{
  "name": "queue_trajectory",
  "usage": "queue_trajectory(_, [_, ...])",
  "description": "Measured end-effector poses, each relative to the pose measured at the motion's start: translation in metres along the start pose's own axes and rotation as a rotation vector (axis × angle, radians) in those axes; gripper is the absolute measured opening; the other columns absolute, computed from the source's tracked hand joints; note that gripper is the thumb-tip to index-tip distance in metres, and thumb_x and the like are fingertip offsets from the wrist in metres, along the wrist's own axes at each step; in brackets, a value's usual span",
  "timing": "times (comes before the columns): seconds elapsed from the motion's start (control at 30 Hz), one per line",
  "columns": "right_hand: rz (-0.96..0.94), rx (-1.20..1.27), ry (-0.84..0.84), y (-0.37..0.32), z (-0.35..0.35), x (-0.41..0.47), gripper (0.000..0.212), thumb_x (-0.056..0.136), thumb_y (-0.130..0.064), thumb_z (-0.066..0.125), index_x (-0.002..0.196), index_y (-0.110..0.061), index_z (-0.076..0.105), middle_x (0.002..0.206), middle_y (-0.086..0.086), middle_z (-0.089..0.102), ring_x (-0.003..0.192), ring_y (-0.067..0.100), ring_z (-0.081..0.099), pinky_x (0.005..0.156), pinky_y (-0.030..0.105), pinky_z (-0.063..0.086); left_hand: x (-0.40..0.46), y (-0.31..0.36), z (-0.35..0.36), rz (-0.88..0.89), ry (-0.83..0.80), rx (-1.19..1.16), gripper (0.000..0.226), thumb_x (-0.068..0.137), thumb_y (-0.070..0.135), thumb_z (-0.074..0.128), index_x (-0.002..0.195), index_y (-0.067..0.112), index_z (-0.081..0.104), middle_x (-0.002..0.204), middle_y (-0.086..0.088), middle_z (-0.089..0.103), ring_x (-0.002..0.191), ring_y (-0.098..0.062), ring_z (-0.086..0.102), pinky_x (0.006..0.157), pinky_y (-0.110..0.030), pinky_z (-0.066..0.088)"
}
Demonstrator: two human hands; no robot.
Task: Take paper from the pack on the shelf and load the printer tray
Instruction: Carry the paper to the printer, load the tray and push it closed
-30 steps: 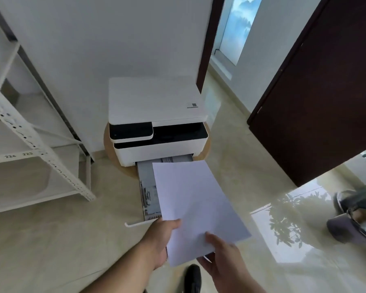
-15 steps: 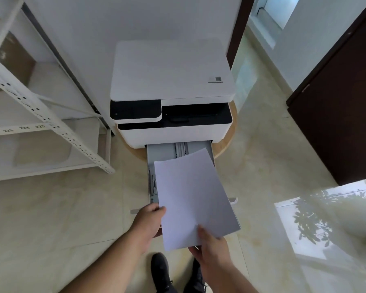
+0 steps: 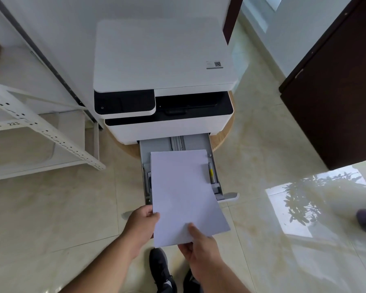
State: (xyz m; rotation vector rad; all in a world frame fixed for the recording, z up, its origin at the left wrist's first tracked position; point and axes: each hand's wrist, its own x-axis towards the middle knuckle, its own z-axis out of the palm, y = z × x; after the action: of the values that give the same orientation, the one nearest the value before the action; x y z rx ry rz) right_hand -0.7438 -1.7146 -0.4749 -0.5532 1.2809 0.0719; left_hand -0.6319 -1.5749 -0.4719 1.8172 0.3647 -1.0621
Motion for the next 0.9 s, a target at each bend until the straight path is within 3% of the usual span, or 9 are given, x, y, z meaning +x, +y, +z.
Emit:
queue_trajectory(0.13, [-0.005,-0.048,0.064,-0.004,-0.010,0.000,0.024,0.094,-0.011,0.066,0.118,-0.010,0.067,0.107,0.016,0.075,0.086,0.031,0.074,0.071,0.037,0.061,0.000,-0.004,0.004,-0.013,0.026,-0.013,0.025,0.095,0.015,0.054,0.097,0.025,0.076,0.097,-0.007,0.080,0.090,-0.030,0.075,0.090,-0.049,0.059])
queue_trajectory(0.27, [-0.062,-0.172,0.067,-0.008,-0.016,-0.002,0.020,0.094,-0.005,0.057,0.111,-0.007,0.067,0.093,0.013,0.071,0.071,0.023,0.069,0.065,0.036,0.055,-0.002,-0.007,0.007,-0.025,0.041,-0.049,0.024,0.095,0.014,0.054,0.095,0.024,0.077,0.100,-0.012,0.079,0.079,-0.021,0.069,0.079,-0.041,0.060])
queue_trajectory(0.57, [-0.166,-0.208,0.071,-0.006,-0.013,-0.005,0.020,0.099,0.001,0.053,0.109,-0.007,0.069,0.104,0.014,0.075,0.089,0.029,0.073,0.060,0.031,0.061,0.002,-0.013,0.012,-0.040,0.067,0.037,0.028,0.090,0.028,0.048,0.098,0.032,0.074,0.100,-0.020,0.073,0.074,-0.018,0.058,0.067,-0.032,0.047])
queue_trajectory(0.67, [-0.161,-0.204,0.068,-0.007,-0.011,-0.003,0.020,0.100,0.001,0.052,0.109,-0.008,0.068,0.105,0.013,0.075,0.091,0.029,0.074,0.061,0.031,0.061,0.000,-0.011,0.015,-0.012,0.125,0.069,0.022,0.096,0.022,0.053,0.109,0.031,0.068,0.098,-0.009,0.076,0.079,-0.022,0.066,0.067,-0.028,0.048])
queue_trajectory(0.77, [-0.126,-0.185,0.065,-0.006,-0.010,0.001,0.022,0.099,0.001,0.052,0.113,-0.006,0.068,0.109,0.016,0.075,0.093,0.029,0.074,0.065,0.033,0.061,-0.003,-0.009,0.016,0.008,0.201,0.094,0.032,0.097,0.017,0.058,0.127,0.028,0.057,0.097,0.007,0.070,0.087,-0.018,0.068,0.061,-0.026,0.050])
queue_trajectory(0.9, [-0.079,-0.144,0.051,-0.008,-0.008,0.005,0.023,0.099,0.000,0.054,0.117,-0.006,0.067,0.113,0.017,0.075,0.089,0.029,0.073,0.069,0.035,0.060,-0.007,-0.009,0.012,0.042,0.210,0.138,0.034,0.097,0.016,0.058,0.130,0.025,0.057,0.099,0.008,0.067,0.081,-0.010,0.065,0.056,-0.021,0.047])
